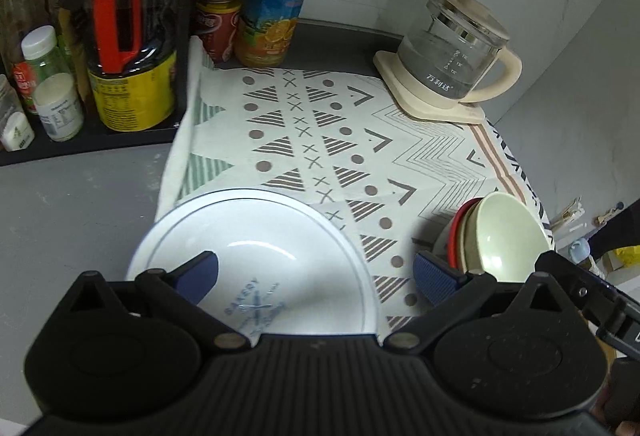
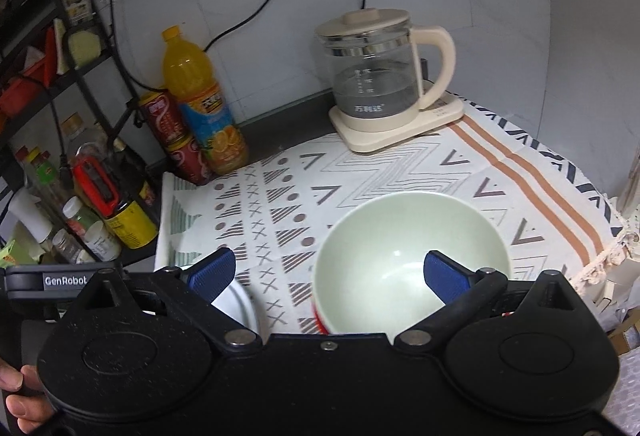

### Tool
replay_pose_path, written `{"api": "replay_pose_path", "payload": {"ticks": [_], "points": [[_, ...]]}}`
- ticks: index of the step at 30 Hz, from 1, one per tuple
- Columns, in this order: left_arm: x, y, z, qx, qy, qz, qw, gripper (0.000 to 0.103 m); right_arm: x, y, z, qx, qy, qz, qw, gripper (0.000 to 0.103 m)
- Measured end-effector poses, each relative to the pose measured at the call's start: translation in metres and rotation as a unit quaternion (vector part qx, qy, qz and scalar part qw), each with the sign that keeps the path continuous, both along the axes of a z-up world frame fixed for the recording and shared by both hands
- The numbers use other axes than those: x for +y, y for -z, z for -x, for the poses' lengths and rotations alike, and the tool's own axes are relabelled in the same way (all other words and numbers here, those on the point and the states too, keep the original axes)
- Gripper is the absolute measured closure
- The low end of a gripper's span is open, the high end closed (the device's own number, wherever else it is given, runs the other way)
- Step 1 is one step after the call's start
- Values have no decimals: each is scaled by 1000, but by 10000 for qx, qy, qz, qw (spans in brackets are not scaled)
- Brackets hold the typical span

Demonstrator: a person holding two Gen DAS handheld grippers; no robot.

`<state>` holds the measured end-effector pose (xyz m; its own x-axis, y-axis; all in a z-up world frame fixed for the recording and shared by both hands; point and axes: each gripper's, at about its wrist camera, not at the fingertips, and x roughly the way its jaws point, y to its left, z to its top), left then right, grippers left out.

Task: Organize plates and bowls
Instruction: 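Move both grippers to the rim of the green-and-red bowl stack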

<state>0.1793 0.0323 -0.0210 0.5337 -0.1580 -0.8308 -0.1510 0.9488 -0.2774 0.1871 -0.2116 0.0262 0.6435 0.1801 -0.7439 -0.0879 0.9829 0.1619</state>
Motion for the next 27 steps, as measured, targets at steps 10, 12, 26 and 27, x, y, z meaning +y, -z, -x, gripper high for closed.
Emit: {"api": "replay_pose_path", "payload": {"ticks": [10,12,26,27], "points": [[-32,1,-20,114,145,-268,9995,3,-29,7,-15,139,71,10,9999,5],[-38,2,-23,115,177,-290,9994,3,-33,8,-17,164,89,-18,9998,5],[-74,20,-45,260,438,-148,9986,3,-70,35,-28,680,330,-271,9968,5],[-77,22,-46,284,457,-138,9985,3,-72,38,-29,716,337,-277,9965,5]]}}
